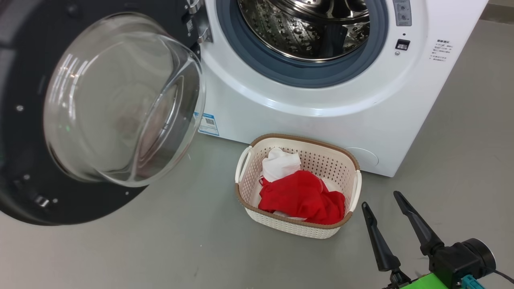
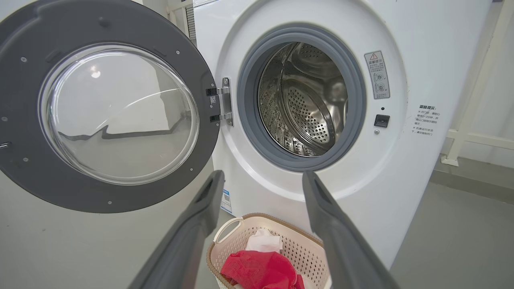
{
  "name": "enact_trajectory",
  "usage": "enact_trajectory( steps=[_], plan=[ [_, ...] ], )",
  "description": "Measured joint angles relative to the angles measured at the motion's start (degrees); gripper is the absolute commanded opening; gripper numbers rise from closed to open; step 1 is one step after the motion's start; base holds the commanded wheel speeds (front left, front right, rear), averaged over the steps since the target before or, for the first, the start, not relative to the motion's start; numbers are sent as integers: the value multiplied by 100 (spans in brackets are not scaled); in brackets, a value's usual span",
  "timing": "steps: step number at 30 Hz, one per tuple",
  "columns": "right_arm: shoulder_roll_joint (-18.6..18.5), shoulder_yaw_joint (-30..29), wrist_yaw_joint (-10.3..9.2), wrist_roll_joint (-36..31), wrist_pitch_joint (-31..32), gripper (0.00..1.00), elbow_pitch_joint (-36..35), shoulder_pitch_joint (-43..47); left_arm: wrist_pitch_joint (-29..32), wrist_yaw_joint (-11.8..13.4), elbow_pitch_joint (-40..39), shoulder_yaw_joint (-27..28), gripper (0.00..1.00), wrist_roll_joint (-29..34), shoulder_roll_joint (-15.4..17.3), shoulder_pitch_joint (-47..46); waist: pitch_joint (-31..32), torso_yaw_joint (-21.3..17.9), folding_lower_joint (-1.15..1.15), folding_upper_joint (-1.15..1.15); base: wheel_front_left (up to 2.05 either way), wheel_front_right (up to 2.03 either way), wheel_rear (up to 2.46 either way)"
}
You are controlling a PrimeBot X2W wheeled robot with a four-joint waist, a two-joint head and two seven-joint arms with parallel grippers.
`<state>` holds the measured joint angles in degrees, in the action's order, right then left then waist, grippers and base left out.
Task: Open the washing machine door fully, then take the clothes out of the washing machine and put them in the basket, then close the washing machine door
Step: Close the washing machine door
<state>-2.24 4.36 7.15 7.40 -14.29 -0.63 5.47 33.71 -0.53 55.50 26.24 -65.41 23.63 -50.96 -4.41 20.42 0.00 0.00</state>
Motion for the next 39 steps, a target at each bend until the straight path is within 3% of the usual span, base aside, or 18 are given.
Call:
enact_trajectory(
  steps=[5,11,19,33,39],
  plan=[
    [0,-29,0,7,-1,100,-3,0,400,-152,-356,11,0,-208,-259,31,-13,74,0,0,0,0,0],
    [0,-29,0,24,-18,100,-12,0,715,-137,-867,-7,0,-408,-662,300,3,167,0,0,0,0,0],
    [0,-47,0,45,-19,100,-11,1,1134,175,-1840,151,0,-848,-1132,659,24,258,0,0,0,0,0],
    [-1,-44,0,160,-33,100,-8,0,1571,815,-3798,-3,0,-970,-1745,1533,13,270,0,0,0,0,0],
    [-1,-44,0,168,-34,100,-14,-2,1614,936,-4312,-94,0,-982,-1928,1811,13,237,0,0,0,0,0]
  ],
)
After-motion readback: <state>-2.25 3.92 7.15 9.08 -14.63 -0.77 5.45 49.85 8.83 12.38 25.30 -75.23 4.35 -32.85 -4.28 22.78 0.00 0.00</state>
